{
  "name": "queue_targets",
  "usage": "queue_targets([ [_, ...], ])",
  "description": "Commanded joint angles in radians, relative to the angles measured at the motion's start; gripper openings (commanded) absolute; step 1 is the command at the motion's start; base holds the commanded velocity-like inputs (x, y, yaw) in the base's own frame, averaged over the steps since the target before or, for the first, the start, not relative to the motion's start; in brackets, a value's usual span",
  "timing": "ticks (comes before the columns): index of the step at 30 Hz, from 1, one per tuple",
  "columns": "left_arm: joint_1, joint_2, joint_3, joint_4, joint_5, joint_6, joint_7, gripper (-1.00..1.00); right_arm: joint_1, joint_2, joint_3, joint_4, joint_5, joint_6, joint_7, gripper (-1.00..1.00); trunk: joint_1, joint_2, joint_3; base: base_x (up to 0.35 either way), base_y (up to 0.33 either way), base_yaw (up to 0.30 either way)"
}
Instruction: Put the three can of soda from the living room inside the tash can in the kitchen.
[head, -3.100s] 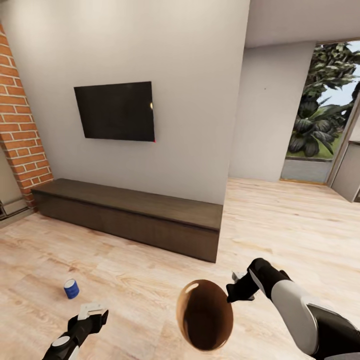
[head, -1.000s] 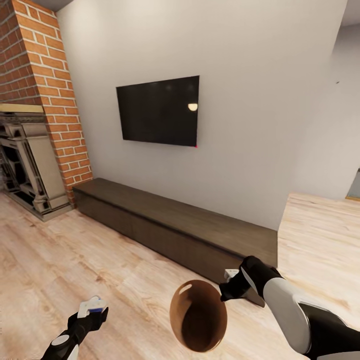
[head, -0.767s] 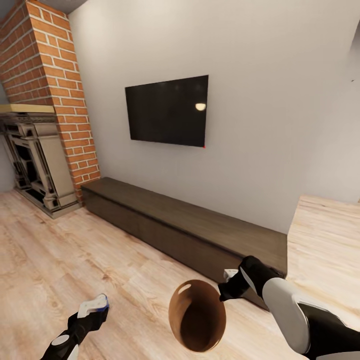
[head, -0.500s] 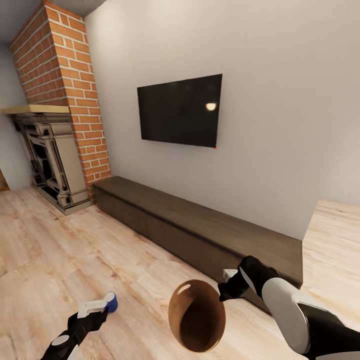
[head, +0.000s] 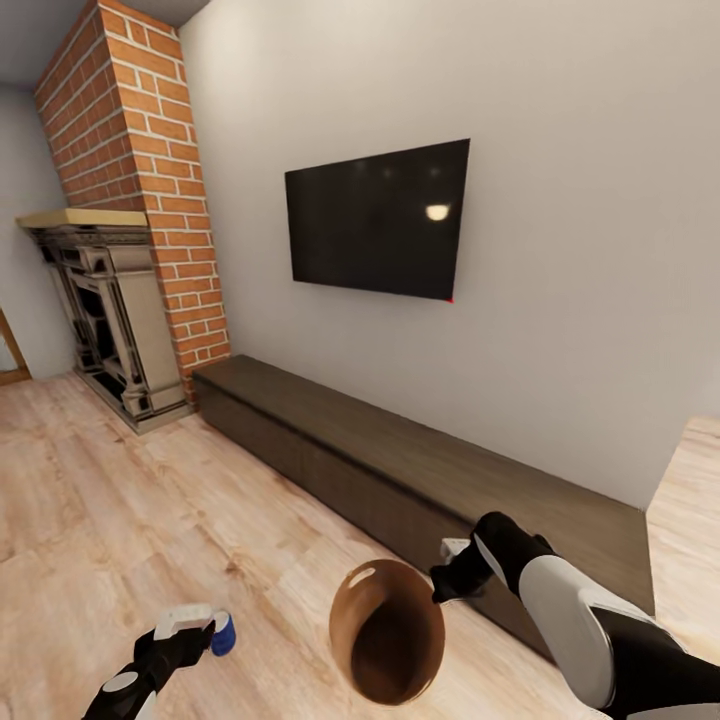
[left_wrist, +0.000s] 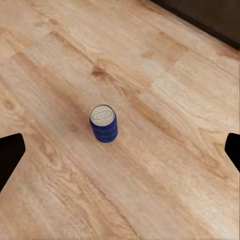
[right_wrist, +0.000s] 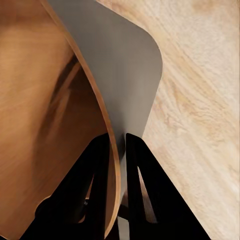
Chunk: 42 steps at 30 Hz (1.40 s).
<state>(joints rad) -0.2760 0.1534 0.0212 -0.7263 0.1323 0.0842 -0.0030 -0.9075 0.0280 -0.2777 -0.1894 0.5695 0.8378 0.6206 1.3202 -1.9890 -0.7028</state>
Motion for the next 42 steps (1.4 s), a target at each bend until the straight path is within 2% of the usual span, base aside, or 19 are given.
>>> queue_targets([
  [1, 0.000, 0.000, 0.000, 0.000, 0.000, 0.002, 0.000, 1.00, 0.000, 0.002, -0.009, 0.000, -0.019, 0.006, 0.004, -1.00, 0.000, 0.000, 0.000, 0.322, 0.000, 0.001],
  [7, 0.000, 0.000, 0.001, 0.008, 0.000, 0.013, 0.000, 1.00, 0.000, 0.004, -0.009, 0.001, -0.019, 0.006, 0.004, -1.00, 0.000, 0.000, 0.000, 0.323, 0.000, 0.001],
  [11, -0.001, 0.000, 0.002, 0.051, 0.005, 0.019, 0.001, 1.00, -0.001, 0.004, -0.009, 0.000, -0.019, 0.005, 0.003, -1.00, 0.000, 0.000, 0.000, 0.323, 0.000, 0.000],
  [16, 0.000, 0.000, 0.001, 0.065, 0.006, 0.016, 0.004, 1.00, 0.000, 0.011, -0.007, 0.000, -0.015, 0.004, 0.001, -1.00, 0.000, 0.000, 0.000, 0.264, 0.000, 0.044],
  [20, 0.000, -0.001, 0.000, 0.067, 0.006, 0.015, 0.004, 1.00, 0.001, 0.016, 0.010, -0.001, -0.008, 0.004, 0.000, -1.00, 0.000, 0.000, 0.000, 0.077, 0.000, 0.187],
  [28, 0.000, -0.001, 0.000, 0.068, 0.007, 0.018, 0.002, 1.00, 0.001, 0.018, 0.019, -0.001, -0.005, 0.004, 0.001, -1.00, 0.000, 0.000, 0.000, 0.058, 0.033, 0.193],
  [42, 0.000, -0.005, -0.003, 0.068, 0.007, 0.007, 0.004, 1.00, 0.001, 0.017, 0.020, -0.001, -0.005, 0.004, 0.001, -1.00, 0.000, 0.000, 0.000, 0.104, 0.043, 0.018],
])
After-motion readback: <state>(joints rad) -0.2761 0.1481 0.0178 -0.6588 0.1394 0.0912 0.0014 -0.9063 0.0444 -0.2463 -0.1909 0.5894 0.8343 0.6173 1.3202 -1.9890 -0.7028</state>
